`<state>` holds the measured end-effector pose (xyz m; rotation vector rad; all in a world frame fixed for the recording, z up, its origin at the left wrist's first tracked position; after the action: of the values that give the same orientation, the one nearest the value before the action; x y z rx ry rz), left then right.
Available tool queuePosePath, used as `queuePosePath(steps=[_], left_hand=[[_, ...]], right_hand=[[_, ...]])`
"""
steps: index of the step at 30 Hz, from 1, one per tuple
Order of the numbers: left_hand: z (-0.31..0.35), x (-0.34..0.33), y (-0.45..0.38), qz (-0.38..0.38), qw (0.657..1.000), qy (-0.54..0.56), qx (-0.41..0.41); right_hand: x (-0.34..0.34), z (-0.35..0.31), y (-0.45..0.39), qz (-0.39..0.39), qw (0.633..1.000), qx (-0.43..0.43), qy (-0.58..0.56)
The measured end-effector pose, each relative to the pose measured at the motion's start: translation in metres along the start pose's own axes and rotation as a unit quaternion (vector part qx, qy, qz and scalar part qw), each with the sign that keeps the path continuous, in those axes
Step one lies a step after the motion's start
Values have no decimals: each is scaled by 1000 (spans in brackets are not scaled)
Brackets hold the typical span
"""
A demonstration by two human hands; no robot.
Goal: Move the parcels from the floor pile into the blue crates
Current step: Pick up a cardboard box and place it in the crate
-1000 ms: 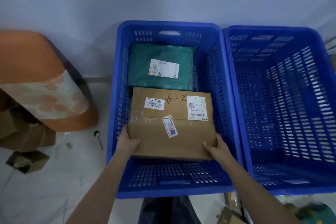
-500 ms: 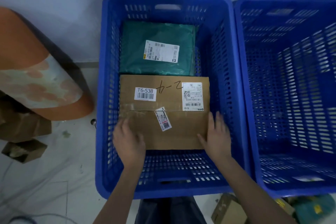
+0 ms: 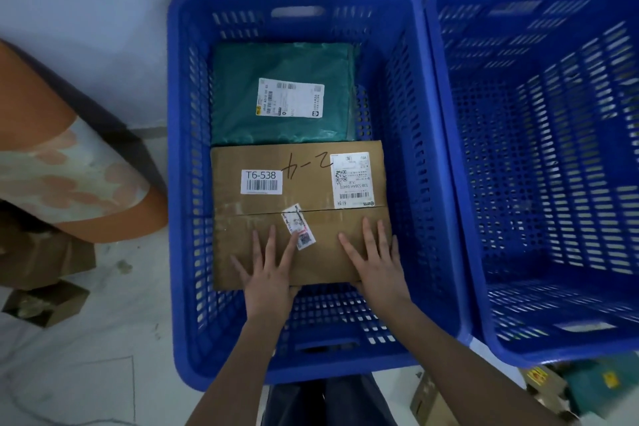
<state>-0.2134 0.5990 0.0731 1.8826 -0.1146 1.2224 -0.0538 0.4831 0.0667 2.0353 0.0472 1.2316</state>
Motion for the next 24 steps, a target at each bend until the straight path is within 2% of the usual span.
queuePosePath(steps=[5,7,8,10,11,12,13,16,18,19,22,24], left_hand=[[-13,29,-1,-66,996,49,-27],[-15,48,2,-70,981,180,24],[-14,58,5,-44,945,309,99],[-6,78,20,38,808,527,261],[0,89,29,69,747,585,309],[10,100,38,81,728,606,311],[21,108,48,83,730,617,283],[41,121,79,105,765,606,195],[44,118,91,116,779,594,163],[44,116,94,113,788,587,149],[52,104,101,92,811,567,107],[56,99,105,82,829,546,89]], right_hand=[[35,-11,7,-88,996,-15,-4],[56,-23,12,-134,991,-20,6],[66,-32,15,-141,990,-15,8],[80,-51,29,-103,994,-3,-32],[86,-59,38,-56,995,2,-79],[91,-61,50,3,991,8,-135],[96,-61,64,63,979,15,-192],[110,-44,115,243,922,12,-301],[109,-24,156,371,875,-20,-310],[103,-11,177,412,857,-48,-307],[71,32,241,460,796,-187,-348],[38,59,285,437,734,-335,-397]])
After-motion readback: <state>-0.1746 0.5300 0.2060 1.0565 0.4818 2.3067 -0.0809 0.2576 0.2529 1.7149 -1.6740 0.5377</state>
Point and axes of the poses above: each hand's wrist, its own y-axis away from the middle knuckle, its own x-axis out of the back of the hand, z = x × y, the point moved 2 cm from there along -y, towards the middle knuckle, and after that the axes turned 14 degrees about -y, right-handed, at the moved point
